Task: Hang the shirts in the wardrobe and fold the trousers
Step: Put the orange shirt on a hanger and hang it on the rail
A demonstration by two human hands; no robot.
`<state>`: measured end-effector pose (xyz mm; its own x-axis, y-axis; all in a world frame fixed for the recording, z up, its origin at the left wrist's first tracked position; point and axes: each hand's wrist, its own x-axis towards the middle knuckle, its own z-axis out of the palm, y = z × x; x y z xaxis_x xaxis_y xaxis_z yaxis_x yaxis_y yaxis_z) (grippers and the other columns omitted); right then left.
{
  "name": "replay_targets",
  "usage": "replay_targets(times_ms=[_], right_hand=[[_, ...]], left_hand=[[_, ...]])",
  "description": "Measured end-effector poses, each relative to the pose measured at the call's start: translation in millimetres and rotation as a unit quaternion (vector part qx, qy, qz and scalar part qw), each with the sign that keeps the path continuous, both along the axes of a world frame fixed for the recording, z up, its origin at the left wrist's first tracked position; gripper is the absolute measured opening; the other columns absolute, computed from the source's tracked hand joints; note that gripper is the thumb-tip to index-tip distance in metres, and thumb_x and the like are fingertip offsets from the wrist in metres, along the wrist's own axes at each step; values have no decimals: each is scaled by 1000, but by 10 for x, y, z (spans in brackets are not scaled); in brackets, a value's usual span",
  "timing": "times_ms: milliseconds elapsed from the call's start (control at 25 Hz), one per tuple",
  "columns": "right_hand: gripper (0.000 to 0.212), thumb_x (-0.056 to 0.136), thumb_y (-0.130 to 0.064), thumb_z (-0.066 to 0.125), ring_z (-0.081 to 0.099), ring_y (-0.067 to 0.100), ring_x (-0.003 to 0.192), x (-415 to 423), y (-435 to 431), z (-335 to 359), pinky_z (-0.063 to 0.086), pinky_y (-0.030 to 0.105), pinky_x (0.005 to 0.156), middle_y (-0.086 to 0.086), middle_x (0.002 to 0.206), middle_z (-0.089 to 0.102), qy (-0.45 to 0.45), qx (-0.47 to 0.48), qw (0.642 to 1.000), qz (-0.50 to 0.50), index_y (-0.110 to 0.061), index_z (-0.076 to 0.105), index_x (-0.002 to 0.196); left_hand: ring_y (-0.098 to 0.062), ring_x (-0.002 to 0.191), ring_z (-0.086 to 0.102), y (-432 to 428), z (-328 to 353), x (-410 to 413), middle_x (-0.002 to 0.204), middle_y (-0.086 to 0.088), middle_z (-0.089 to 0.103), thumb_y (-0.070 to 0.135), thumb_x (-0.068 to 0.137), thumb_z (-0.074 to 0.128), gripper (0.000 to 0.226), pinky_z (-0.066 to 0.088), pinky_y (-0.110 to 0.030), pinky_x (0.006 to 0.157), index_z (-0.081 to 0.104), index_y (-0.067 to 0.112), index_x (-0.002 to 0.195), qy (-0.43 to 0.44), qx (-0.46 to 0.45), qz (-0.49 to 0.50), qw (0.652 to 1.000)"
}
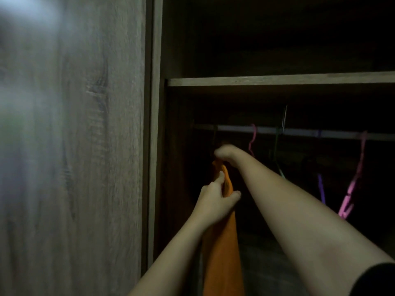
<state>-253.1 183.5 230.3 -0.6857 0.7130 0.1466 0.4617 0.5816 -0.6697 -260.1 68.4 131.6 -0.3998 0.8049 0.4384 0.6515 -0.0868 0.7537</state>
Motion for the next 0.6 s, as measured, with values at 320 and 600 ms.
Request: replay_targets(times_ms=[320, 600], right_hand=[[26, 96, -21, 48, 57, 5, 89, 310, -687, -126, 41, 10, 63, 3, 112, 64, 267, 126, 955, 15, -16, 60, 119], [16, 90, -17, 55, 57, -5, 67, 188, -2152, -1182, 40, 5, 63, -9, 82, 67, 319, 193, 915, 152, -16, 71, 94]], left_hand=[[-10, 91, 65, -839, -389, -19, 110, -4, 63, 51, 91, 47, 84, 51, -24, 89, -4, 22, 151, 46, -26, 20, 998], [-6, 135, 33, -2397, -1231, -370, 150, 4, 30, 44, 93, 49, 70, 16, -3, 102, 13, 25, 150, 158, -84, 74, 981]])
